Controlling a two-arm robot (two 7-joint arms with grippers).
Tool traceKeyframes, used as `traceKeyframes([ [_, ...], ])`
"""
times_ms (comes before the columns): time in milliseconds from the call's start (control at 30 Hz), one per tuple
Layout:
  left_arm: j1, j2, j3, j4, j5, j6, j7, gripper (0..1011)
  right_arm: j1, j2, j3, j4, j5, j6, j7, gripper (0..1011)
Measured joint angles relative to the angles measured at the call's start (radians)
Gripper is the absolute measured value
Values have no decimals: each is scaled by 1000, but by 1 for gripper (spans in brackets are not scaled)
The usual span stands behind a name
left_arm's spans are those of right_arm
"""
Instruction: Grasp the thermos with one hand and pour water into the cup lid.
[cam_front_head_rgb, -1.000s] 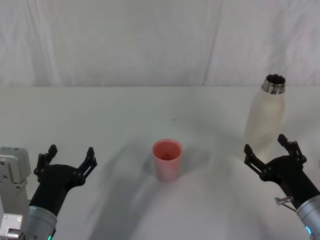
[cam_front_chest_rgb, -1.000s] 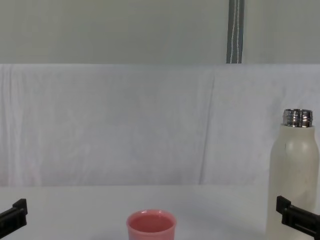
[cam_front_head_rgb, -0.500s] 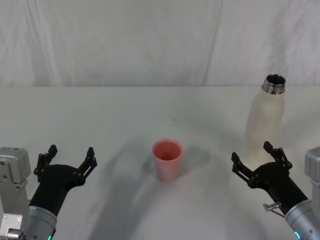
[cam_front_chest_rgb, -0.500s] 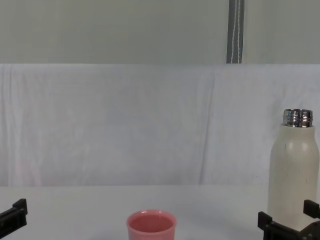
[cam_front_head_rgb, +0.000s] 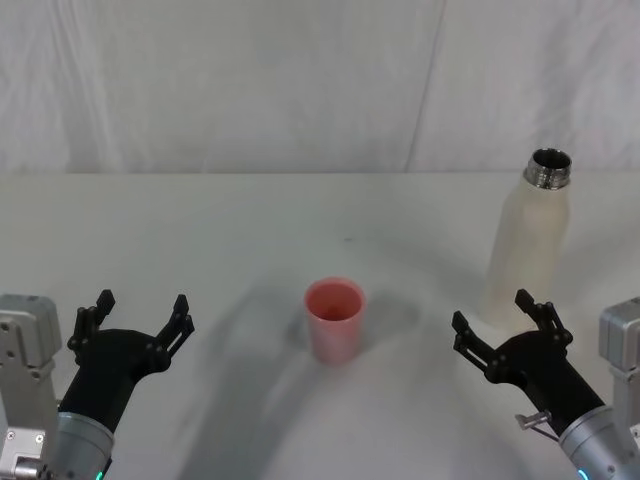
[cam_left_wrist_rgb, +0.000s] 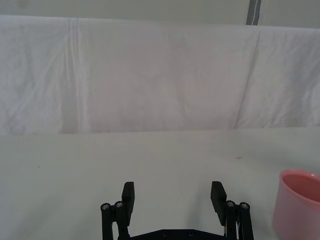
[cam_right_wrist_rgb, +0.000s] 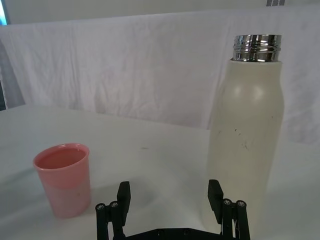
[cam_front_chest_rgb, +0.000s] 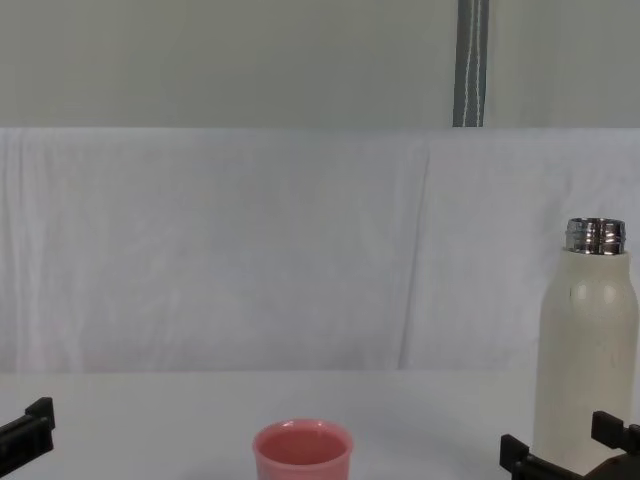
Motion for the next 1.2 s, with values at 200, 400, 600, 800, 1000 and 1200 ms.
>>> traceKeyframes([
  [200,0,0,0,0,0,0,0,1001,-1,-3,-4,2,1,-3,-2,1001],
  [400,0,0,0,0,0,0,0,1001,-2,-5,-5,3,3,-6,-3,1001],
  [600,0,0,0,0,0,0,0,1001,-2,-4,-5,3,3,-6,-4,1000],
  [800,0,0,0,0,0,0,0,1001,-2,-4,-4,3,3,-6,-4,1000],
  [1000,0,0,0,0,0,0,0,1001,-2,-4,-4,3,3,-6,-5,1001],
  [1200,0,0,0,0,0,0,0,1001,-2,-4,-4,3,2,-5,-5,1000],
])
